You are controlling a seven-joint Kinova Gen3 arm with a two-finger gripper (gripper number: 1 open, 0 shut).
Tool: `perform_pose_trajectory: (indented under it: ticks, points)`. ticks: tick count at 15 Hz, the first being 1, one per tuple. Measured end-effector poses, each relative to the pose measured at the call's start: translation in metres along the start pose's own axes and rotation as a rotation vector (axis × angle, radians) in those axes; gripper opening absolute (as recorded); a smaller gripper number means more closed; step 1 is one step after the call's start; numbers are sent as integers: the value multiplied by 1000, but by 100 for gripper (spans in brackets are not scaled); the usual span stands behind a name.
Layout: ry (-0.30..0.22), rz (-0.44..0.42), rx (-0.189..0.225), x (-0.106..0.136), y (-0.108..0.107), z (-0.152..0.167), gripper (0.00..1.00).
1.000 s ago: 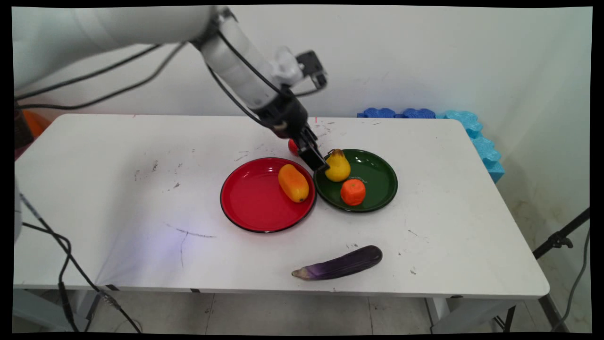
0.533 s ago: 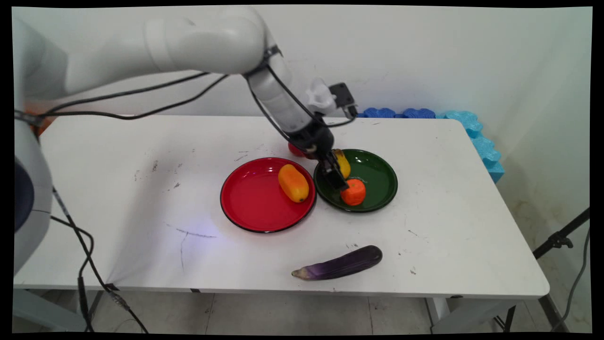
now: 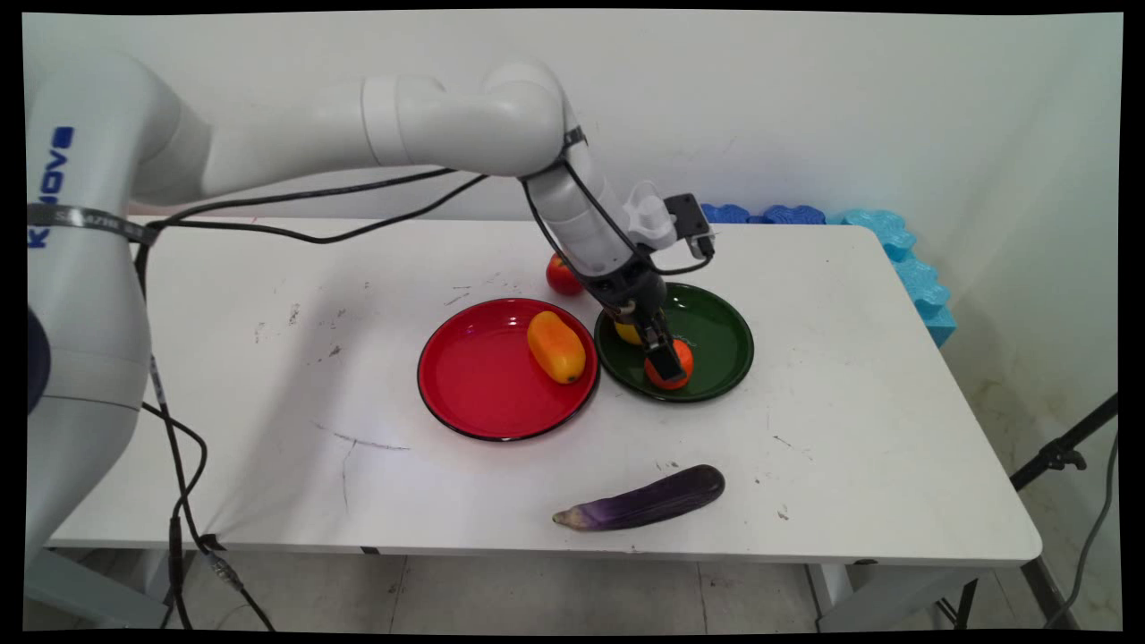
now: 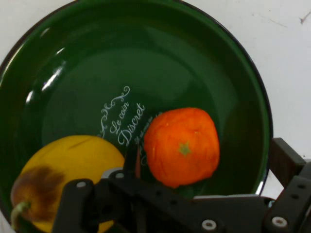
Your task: Pick up the mandarin from the green plate, then place the picked object on the table
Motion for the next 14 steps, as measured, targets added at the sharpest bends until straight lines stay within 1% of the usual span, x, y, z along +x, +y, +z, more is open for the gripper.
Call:
perform_pose_trajectory:
  ticks: [8,9,14]
  points:
    - [-15,10,-10,5,-5,23,100]
    - [-15,10,-11,5,-5,24,0]
    - [-20,11,-12,4,-7,28,0]
